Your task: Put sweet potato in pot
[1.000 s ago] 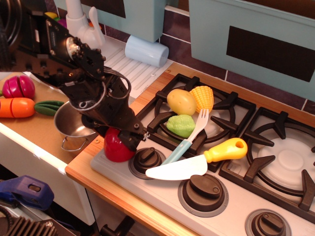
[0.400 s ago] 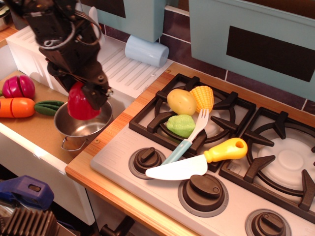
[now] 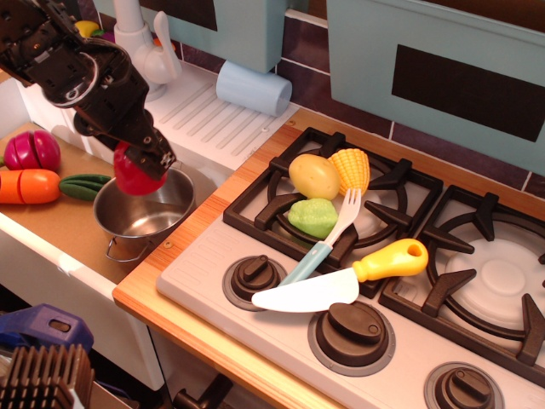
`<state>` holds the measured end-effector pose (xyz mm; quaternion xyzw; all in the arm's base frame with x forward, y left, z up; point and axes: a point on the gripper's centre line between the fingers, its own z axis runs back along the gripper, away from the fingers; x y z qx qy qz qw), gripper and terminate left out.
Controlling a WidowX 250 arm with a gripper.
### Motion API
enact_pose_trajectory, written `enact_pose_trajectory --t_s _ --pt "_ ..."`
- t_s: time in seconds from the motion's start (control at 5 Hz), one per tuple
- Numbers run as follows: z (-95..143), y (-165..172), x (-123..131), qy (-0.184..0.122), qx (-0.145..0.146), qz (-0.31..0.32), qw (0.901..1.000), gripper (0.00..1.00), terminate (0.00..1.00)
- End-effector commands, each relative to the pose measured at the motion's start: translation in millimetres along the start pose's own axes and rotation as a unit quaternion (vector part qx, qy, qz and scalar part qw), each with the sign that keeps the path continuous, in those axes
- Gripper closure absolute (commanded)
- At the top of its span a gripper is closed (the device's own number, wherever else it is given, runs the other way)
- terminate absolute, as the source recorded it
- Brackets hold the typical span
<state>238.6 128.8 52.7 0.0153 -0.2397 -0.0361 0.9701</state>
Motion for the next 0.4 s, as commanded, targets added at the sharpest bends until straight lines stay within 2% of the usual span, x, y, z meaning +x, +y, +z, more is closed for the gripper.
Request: enact_pose_trajectory --t_s 0.0,0.2 --pt "1.0 8.5 9.9 -0.023 0.005 0.002 0.9997 0.0 0.0" --pt "1.0 8.5 9.9 -0.023 0.005 0.002 0.9997 0.0 1.0"
